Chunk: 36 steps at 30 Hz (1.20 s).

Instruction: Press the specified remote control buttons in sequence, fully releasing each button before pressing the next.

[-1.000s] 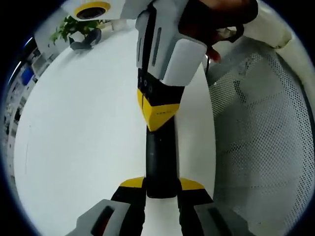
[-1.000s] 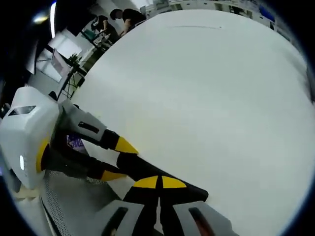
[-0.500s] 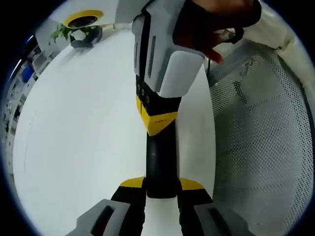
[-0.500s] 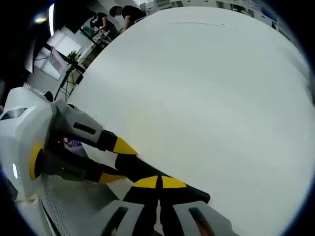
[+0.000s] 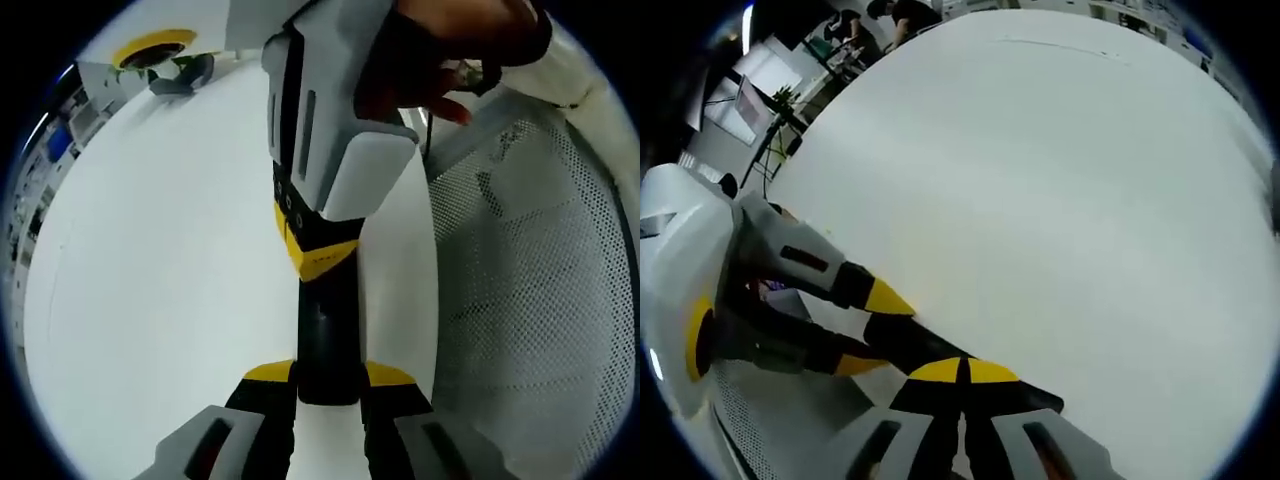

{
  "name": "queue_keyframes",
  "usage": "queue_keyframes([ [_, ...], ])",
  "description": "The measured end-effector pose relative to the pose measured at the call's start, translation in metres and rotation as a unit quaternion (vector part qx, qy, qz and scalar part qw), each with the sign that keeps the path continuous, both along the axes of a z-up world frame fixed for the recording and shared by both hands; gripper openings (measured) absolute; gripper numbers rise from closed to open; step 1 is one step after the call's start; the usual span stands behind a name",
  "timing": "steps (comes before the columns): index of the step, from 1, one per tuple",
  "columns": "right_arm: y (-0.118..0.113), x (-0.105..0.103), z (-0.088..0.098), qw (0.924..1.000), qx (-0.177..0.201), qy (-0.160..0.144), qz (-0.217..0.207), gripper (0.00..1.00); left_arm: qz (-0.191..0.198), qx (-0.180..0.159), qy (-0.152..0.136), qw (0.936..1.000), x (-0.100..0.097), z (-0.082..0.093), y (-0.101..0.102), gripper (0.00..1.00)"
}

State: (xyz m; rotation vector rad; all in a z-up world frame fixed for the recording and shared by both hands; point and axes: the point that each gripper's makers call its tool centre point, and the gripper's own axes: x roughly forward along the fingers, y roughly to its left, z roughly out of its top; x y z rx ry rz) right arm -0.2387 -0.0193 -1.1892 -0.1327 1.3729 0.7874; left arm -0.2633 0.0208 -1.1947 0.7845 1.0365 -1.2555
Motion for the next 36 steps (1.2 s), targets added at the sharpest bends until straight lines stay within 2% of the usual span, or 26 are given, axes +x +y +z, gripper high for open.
queue_keyframes([
  [6,-0.002,0.0,0.001,0.9993,0.03,0.011,-0.018,0.0,0.004,-0.006,-0.007,0.9999,-0.001,0.0,0.0,0.23],
  [16,-0.002,-0.003,0.004,0.9993,0.031,0.008,-0.018,0.0,0.011,-0.008,-0.017,0.9998,0.0,-0.001,0.0,0.22],
  [21,0.001,-0.006,0.009,0.9987,0.045,0.011,-0.023,0.0,0.011,-0.007,-0.016,0.9998,0.0,-0.001,-0.001,0.22],
  [28,-0.003,-0.011,0.004,0.9994,0.029,0.01,-0.013,0.0,0.013,-0.01,-0.015,0.9998,0.0,-0.001,-0.001,0.22],
  [36,-0.003,-0.011,0.004,0.9994,0.032,0.01,-0.011,0.0,0.015,-0.015,-0.012,0.9997,0.0,0.0,0.0,0.22],
])
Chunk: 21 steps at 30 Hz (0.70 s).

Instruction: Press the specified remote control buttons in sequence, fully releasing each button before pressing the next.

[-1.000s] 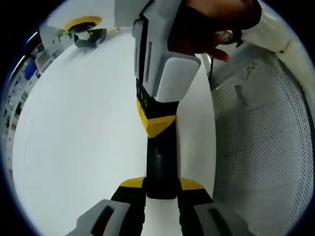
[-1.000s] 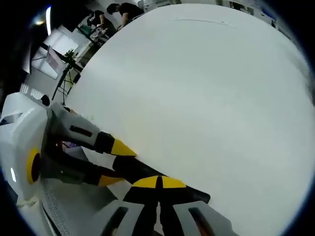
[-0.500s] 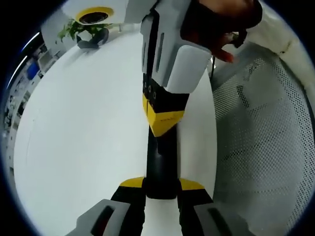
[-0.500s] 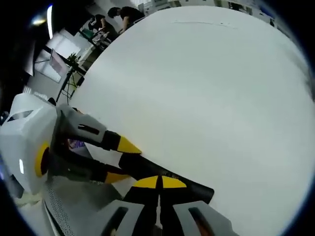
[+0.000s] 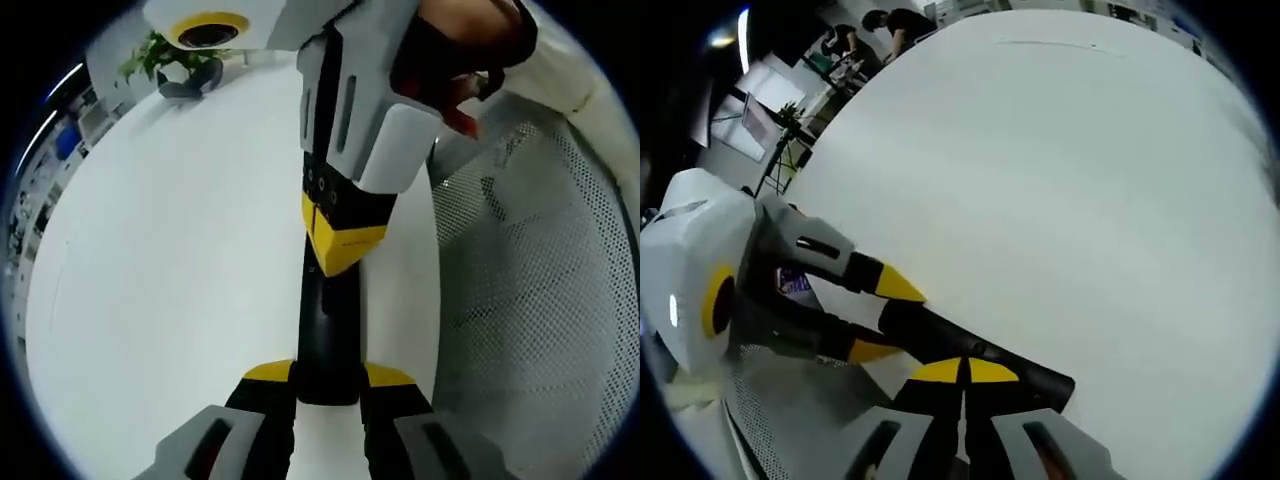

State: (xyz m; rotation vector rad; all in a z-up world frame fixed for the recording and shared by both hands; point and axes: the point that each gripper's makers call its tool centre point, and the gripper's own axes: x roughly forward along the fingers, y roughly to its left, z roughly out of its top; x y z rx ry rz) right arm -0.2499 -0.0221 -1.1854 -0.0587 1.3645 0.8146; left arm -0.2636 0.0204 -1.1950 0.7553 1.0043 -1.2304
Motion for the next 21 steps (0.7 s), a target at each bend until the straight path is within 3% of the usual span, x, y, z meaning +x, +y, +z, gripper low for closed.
queue_keyframes([
  [5,0.0018,-0.0007,-0.0014,0.9995,-0.017,-0.014,0.022,0.0,0.001,-0.005,0.005,1.0,0.0001,0.0003,0.0001,0.22],
  [12,0.0008,0.0012,-0.0028,0.9999,-0.007,0.004,0.011,0.0,0.0,-0.003,0.006,1.0,0.0,0.0004,0.0001,0.22],
  [15,0.0023,-0.0011,-0.0016,0.9997,-0.009,-0.007,0.022,0.0,0.001,-0.004,0.007,1.0,0.0001,0.0004,0.0003,0.22],
  [21,0.0004,-0.0016,0.0017,0.9998,0.006,-0.018,-0.005,0.0,0.004,-0.009,0.006,0.9999,-0.0002,0.0007,0.0004,0.22],
])
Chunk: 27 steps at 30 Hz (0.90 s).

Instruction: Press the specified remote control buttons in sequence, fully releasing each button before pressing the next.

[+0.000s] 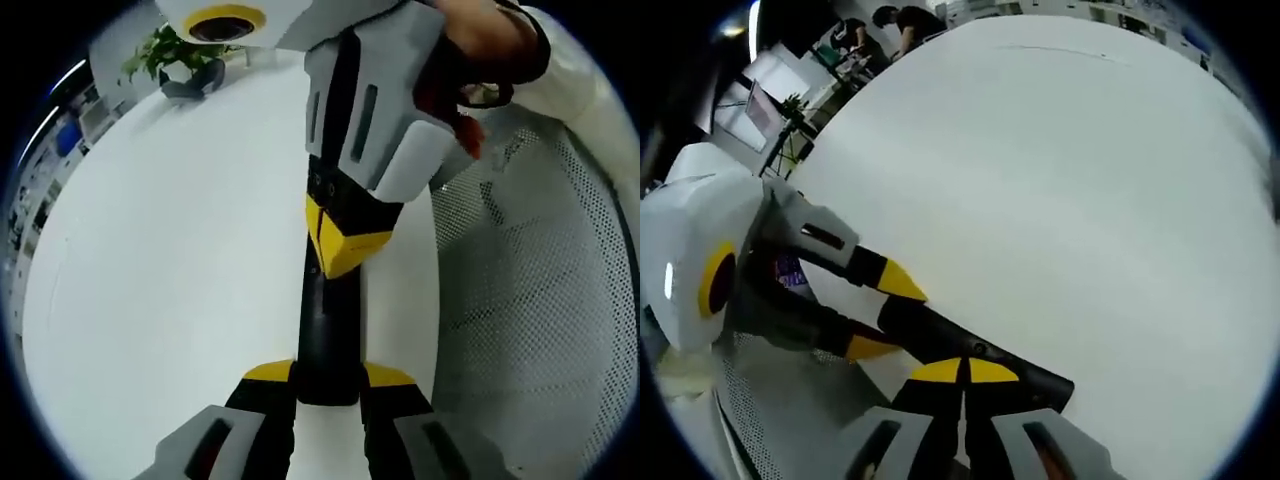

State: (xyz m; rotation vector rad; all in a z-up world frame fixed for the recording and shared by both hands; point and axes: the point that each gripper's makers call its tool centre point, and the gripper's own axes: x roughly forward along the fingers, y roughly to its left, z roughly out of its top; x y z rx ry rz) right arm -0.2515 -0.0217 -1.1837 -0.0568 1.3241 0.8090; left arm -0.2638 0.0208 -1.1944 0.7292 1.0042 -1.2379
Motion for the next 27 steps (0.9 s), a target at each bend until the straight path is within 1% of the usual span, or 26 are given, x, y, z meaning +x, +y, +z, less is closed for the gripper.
queue_keyframes([
  [2,-0.001,0.0,0.0,1.0,0.008,-0.002,-0.005,0.0,-0.001,0.001,-0.001,1.0,0.0,0.0,0.0,0.22],
  [4,0.0,0.003,0.004,0.9996,0.02,-0.011,-0.015,0.0,0.0,0.002,-0.001,1.0,0.0,0.0,0.0,0.22],
  [8,0.0,0.002,0.011,0.9993,0.031,-0.008,-0.017,0.0,0.001,0.0,-0.002,1.0,0.0,0.0,-0.001,0.22],
  [11,0.0,0.001,0.011,0.9994,0.029,-0.007,-0.014,0.0,0.0,0.001,-0.001,1.0,0.0,-0.001,-0.001,0.22],
  [14,0.0,-0.004,0.007,0.9996,0.025,0.006,-0.008,0.0,-0.001,0.002,0.001,1.0,0.0,0.0,-0.001,0.22],
  [17,0.0,-0.006,0.004,0.9998,0.019,0.003,0.001,0.0,0.001,0.001,0.001,1.0,0.001,0.0,-0.001,0.22],
  [20,0.001,-0.01,0.001,0.9997,0.019,0.015,0.003,0.0,0.005,-0.001,0.002,1.0,0.001,-0.001,-0.001,0.22],
  [24,0.0,-0.013,-0.004,0.9998,0.008,0.015,0.01,0.0,0.007,-0.003,0.001,1.0,0.001,0.0,-0.001,0.22],
  [27,-0.001,-0.012,-0.003,0.9998,0.008,0.013,0.011,0.0,0.009,-0.005,0.001,1.0,0.001,0.0,-0.001,0.22],
])
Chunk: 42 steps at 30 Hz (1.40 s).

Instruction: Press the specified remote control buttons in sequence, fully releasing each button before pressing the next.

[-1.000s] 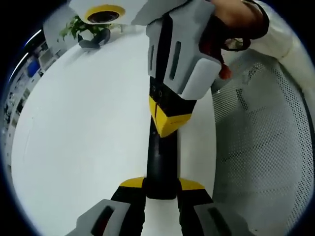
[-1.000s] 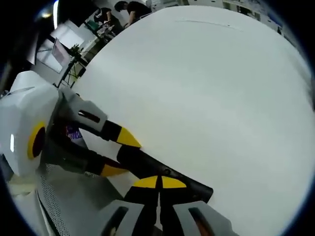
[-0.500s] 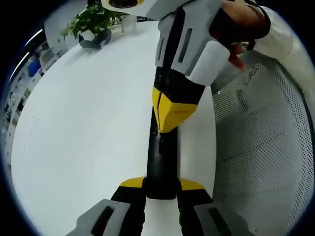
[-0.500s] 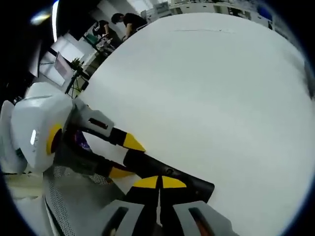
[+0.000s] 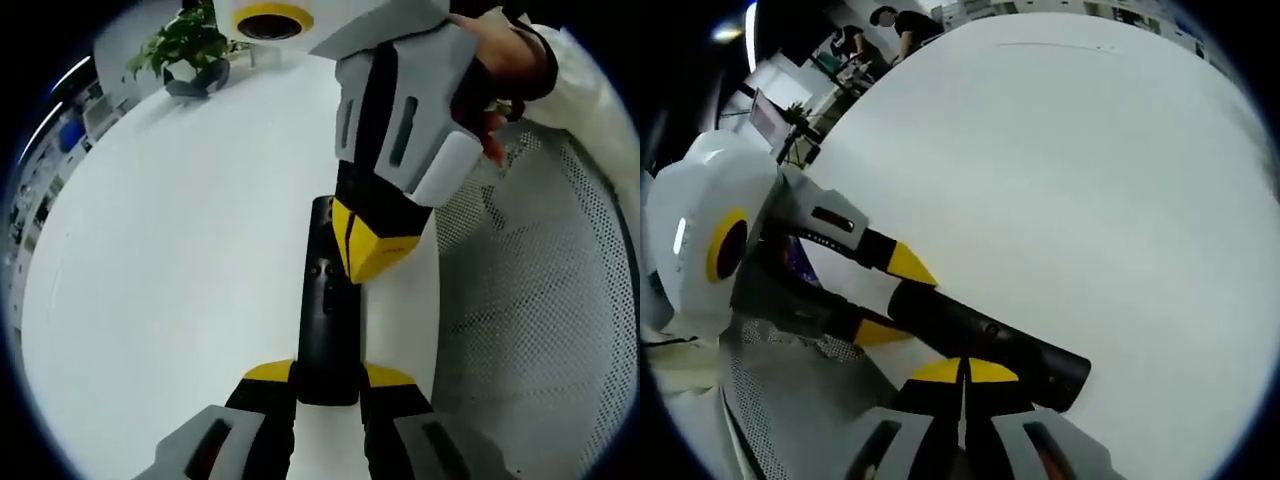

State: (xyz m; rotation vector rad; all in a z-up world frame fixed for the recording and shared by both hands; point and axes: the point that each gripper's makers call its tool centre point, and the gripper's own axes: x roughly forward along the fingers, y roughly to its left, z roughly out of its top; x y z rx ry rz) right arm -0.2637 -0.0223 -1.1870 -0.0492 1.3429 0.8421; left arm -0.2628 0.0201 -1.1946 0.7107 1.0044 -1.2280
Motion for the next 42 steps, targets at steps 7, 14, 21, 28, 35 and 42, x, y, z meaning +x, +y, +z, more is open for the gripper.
queue_keyframes([
  [7,0.0,0.0,-0.002,1.0,-0.005,0.008,0.0,0.0,-0.001,-0.004,0.001,1.0,0.0,0.0,0.0,0.23],
  [14,0.002,-0.002,-0.005,0.9998,-0.014,0.002,0.017,0.0,0.007,-0.009,0.009,0.9999,0.002,0.001,0.001,0.23],
  [21,0.002,-0.003,-0.006,1.0,-0.002,0.006,0.004,0.0,-0.007,0.0,0.001,1.0,-0.001,0.0,0.0,0.23],
  [28,0.002,-0.004,-0.003,1.0,-0.004,0.002,0.0,0.0,-0.012,0.005,-0.006,0.9999,-0.001,-0.001,0.0,0.23],
  [35,0.008,-0.002,-0.002,1.0,0.006,0.006,-0.005,0.0,-0.026,0.009,-0.023,0.9994,-0.003,-0.001,0.0,0.23],
  [42,0.013,0.007,0.0,0.9998,0.016,0.001,-0.013,0.0,-0.024,0.001,-0.027,0.9994,-0.002,-0.001,0.0,0.23],
])
